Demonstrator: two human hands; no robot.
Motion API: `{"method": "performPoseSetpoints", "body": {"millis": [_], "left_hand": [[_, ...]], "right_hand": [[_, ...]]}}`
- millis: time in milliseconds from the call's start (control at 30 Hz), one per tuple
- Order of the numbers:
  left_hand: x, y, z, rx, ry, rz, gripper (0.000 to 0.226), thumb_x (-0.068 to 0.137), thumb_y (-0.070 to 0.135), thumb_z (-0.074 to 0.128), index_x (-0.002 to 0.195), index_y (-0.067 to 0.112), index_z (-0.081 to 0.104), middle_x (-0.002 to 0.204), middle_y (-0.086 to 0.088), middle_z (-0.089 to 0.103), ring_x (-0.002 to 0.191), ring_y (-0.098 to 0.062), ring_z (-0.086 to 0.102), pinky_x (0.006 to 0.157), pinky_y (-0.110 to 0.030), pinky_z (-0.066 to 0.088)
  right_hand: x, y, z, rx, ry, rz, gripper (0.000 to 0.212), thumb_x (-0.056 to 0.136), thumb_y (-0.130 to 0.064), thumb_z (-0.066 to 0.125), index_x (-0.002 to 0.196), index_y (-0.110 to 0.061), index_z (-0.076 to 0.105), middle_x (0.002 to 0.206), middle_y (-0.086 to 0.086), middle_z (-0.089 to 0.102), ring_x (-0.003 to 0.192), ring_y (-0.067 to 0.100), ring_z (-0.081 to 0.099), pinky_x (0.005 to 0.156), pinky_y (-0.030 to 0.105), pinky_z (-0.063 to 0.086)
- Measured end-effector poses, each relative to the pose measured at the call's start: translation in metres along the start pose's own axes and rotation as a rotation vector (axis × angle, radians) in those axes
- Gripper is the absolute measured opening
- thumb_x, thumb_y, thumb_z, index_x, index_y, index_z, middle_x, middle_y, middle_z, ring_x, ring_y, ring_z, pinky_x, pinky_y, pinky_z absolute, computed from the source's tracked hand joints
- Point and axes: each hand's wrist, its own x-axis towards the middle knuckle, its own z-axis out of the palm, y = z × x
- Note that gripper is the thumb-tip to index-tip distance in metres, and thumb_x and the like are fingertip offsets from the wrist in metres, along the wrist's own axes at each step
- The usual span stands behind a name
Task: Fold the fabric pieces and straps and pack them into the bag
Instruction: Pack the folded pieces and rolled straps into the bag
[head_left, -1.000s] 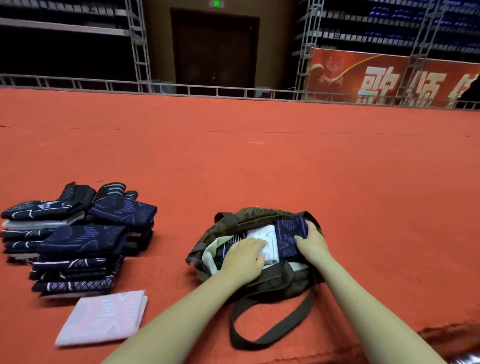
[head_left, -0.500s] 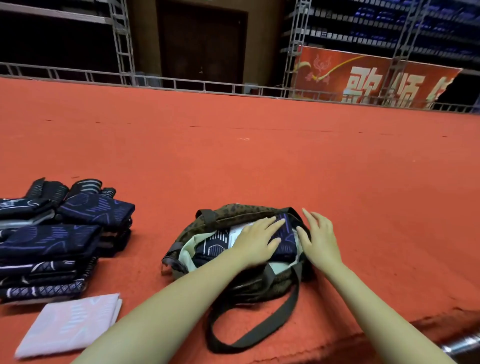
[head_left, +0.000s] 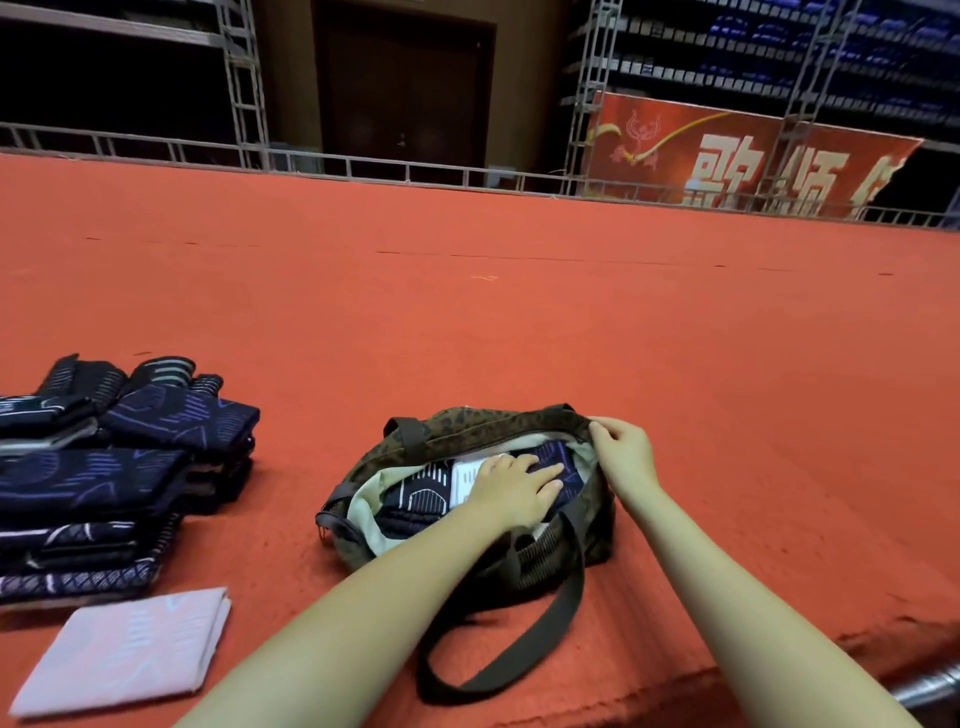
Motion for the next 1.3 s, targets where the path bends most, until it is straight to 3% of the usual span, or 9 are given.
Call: {"method": "performPoseSetpoints", "body": {"millis": [100,200,333,467,600,767,1067,1167,1300], "left_hand": [[0.000,-0.006,-0.016,-0.159,-0.042,0.046,0.044,0.098,0.042,0.034,0.140,0.032,0.042,0.147,-0.004,0.038,0.135,-0.027,0.034,0.111,-0.041,0.028],[-0.018,-0.024,-0.032,-0.182,0.062,0.043,0.041,0.097,0.033,0.040,0.137,0.027,0.046,0.139,-0.005,0.044,0.128,-0.028,0.038,0.104,-0.044,0.036],[-0.039,-0.068,-0.045,-0.057,0.195,-0.051,0.042,0.098,0.032,0.038,0.138,0.021,0.044,0.137,-0.006,0.046,0.130,-0.026,0.035,0.104,-0.041,0.034],[-0.050,-0.098,-0.054,-0.050,0.139,-0.030,0.046,0.100,0.034,0.033,0.143,0.015,0.039,0.146,-0.004,0.041,0.142,-0.025,0.021,0.113,-0.042,0.025],[-0.074,-0.097,-0.083,-0.254,0.221,0.066,0.043,0.096,0.030,0.038,0.137,0.018,0.047,0.135,-0.005,0.053,0.130,-0.026,0.042,0.107,-0.039,0.033],[-0.152,-0.134,-0.121,-0.335,0.353,-0.018,0.036,0.097,0.021,0.043,0.133,0.020,0.051,0.128,-0.002,0.057,0.117,-0.016,0.051,0.093,-0.025,0.037],[-0.301,-0.216,-0.109,-0.210,0.309,-0.174,0.028,0.093,0.019,0.053,0.118,0.026,0.062,0.109,0.010,0.061,0.102,-0.004,0.054,0.090,-0.022,0.041],[-0.331,-0.238,-0.091,-0.191,0.277,-0.241,0.028,0.088,0.024,0.051,0.112,0.023,0.065,0.105,0.007,0.061,0.098,-0.009,0.056,0.093,-0.032,0.044],[-0.351,-0.257,-0.085,-0.224,0.452,-0.260,0.031,0.079,0.026,0.046,0.098,0.024,0.070,0.092,0.013,0.060,0.083,-0.007,0.057,0.080,-0.032,0.048]], "right_hand": [[-0.003,0.002,-0.005,-0.247,-0.163,0.014,0.028,0.094,-0.014,0.048,0.104,-0.012,0.074,0.105,0.004,0.072,0.099,0.017,0.062,0.074,0.025,0.041],[-0.009,0.008,-0.009,-0.389,-0.208,-0.005,0.030,0.094,-0.017,0.044,0.103,-0.011,0.072,0.105,0.009,0.071,0.102,0.026,0.061,0.079,0.032,0.045],[-0.026,-0.001,-0.002,-0.577,-0.061,-0.015,0.045,0.095,-0.025,0.044,0.136,-0.009,0.048,0.131,0.016,0.051,0.123,0.035,0.041,0.100,0.042,0.038],[-0.057,-0.042,0.018,-0.499,0.046,-0.270,0.046,0.092,-0.021,0.049,0.138,-0.012,0.046,0.126,0.012,0.051,0.123,0.030,0.038,0.101,0.042,0.035],[-0.092,-0.078,0.044,-0.230,-0.091,-0.367,0.037,0.093,-0.017,0.050,0.130,-0.016,0.054,0.118,0.003,0.057,0.114,0.018,0.048,0.097,0.036,0.041],[-0.134,-0.103,0.096,-0.067,-0.288,-0.302,0.029,0.093,-0.015,0.051,0.120,-0.018,0.062,0.111,-0.001,0.062,0.100,0.010,0.055,0.092,0.028,0.043],[-0.198,-0.131,0.197,-0.172,-0.688,-0.410,0.026,0.093,-0.018,0.052,0.112,-0.016,0.068,0.118,0.000,0.065,0.113,0.013,0.055,0.101,0.027,0.040],[-0.213,-0.140,0.219,-0.239,-0.748,-0.447,0.027,0.092,-0.016,0.052,0.113,-0.011,0.067,0.120,0.004,0.064,0.112,0.017,0.055,0.099,0.029,0.040],[-0.235,-0.150,0.243,-0.400,-0.894,-0.543,0.028,0.087,-0.024,0.054,0.105,-0.005,0.066,0.108,0.014,0.066,0.101,0.030,0.057,0.086,0.038,0.043]]}}
